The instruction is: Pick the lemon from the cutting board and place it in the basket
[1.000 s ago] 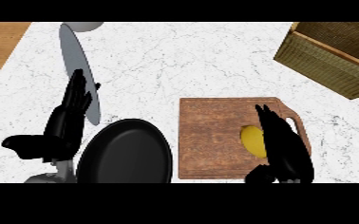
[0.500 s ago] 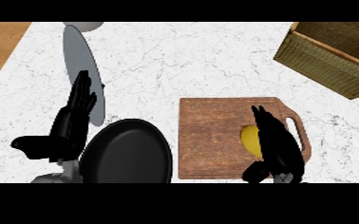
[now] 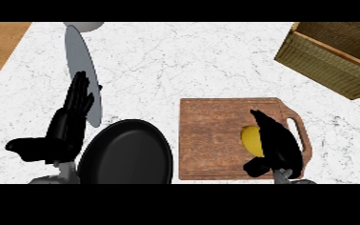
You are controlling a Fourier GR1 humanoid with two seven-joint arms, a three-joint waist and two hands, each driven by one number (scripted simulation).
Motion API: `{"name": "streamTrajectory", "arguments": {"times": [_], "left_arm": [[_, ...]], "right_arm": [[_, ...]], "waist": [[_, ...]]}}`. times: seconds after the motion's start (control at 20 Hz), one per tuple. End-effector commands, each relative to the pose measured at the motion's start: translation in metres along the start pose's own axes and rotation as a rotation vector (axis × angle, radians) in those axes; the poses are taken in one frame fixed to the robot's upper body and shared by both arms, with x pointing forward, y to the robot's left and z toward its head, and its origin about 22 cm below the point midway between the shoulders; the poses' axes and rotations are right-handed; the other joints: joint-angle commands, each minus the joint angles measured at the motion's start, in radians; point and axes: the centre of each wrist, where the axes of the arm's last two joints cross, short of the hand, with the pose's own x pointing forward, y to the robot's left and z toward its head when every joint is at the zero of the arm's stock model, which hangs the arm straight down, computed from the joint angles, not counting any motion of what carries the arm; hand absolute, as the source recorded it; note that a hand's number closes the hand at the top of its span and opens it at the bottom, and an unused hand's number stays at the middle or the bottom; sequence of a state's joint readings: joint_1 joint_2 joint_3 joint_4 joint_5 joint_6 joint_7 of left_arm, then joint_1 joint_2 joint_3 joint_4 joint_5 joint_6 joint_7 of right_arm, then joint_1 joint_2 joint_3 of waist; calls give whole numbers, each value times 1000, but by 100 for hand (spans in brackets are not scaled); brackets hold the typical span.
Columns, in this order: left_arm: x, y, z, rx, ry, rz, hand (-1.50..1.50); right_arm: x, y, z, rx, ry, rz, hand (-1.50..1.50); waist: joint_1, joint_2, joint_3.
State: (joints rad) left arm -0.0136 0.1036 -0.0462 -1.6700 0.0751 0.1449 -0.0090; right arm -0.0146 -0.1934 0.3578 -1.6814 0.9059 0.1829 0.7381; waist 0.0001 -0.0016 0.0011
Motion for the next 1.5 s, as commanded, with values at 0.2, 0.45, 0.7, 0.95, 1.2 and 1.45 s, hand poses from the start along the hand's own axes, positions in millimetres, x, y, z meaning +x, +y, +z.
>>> {"name": "streamTrajectory", "arguments": {"times": [0.2,0.45,0.7,0.95,1.2,1.45], "left_arm": [[-8,-2,4,5,16,-3,0],[1,5,11,5,21,9,0],[-4,-18,-1,2,2,-10,0],[3,-5,-6,-31,4,0,0],[13,-29,-14,-84,-17,26,0],[10,-29,-12,-74,-13,10,0]], "right_arm": [[-4,25,-12,73,-83,150,150],[-7,21,-17,38,-114,180,150],[-3,22,-6,19,-140,177,150],[61,-15,-70,-82,18,80,150],[83,-67,-113,-228,192,11,150],[117,-95,-127,-394,128,-154,150]], "waist": [[2,2,-1],[2,1,-1],[-2,1,-1],[42,14,0],[86,32,1],[77,27,1]]}}
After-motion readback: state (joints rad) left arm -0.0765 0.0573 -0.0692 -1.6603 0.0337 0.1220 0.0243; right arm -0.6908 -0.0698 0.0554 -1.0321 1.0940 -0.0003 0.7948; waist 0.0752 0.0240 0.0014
